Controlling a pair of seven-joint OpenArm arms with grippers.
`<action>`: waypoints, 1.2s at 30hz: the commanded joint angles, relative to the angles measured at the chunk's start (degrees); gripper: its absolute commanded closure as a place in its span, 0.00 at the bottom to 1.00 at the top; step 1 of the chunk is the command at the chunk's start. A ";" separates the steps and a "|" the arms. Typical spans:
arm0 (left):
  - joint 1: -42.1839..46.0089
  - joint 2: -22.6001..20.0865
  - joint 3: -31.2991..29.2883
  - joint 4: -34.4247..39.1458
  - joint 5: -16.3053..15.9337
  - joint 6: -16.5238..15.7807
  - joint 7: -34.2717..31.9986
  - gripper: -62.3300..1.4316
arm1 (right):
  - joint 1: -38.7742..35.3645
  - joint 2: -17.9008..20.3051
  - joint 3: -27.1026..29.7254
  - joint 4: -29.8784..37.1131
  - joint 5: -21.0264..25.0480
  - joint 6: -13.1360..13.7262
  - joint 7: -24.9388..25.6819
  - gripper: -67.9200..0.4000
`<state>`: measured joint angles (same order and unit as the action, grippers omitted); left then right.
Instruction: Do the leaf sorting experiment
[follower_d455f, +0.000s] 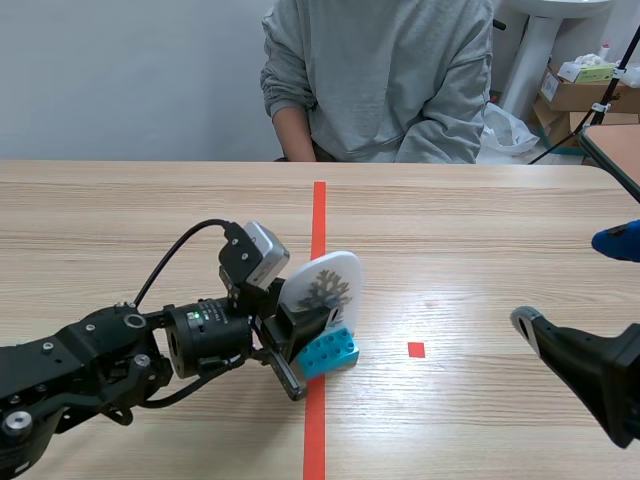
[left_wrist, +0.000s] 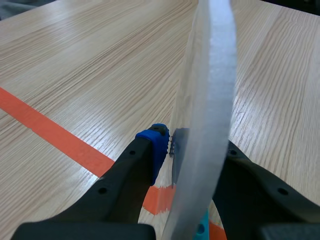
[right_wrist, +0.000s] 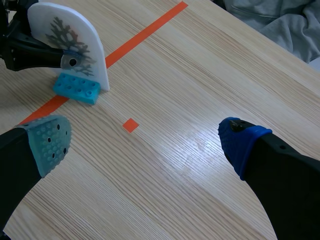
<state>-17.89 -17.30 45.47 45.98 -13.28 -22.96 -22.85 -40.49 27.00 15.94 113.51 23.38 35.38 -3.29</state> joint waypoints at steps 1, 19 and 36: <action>0.13 -0.02 -0.11 0.79 -0.44 -0.31 -1.40 0.83 | 0.66 0.11 -0.15 0.04 0.61 0.00 0.66 0.11; 0.26 -0.04 -0.11 0.85 -1.03 -0.31 -1.81 0.91 | 0.66 0.11 -0.15 0.04 0.61 0.00 0.63 0.11; 9.11 -5.35 -14.29 15.10 -1.05 -0.35 3.45 0.91 | 0.66 0.11 -0.15 0.04 0.61 0.00 0.66 0.11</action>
<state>-9.50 -22.35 31.81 60.53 -13.56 -23.14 -18.50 -40.49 27.00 15.94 113.51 23.38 35.38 -3.31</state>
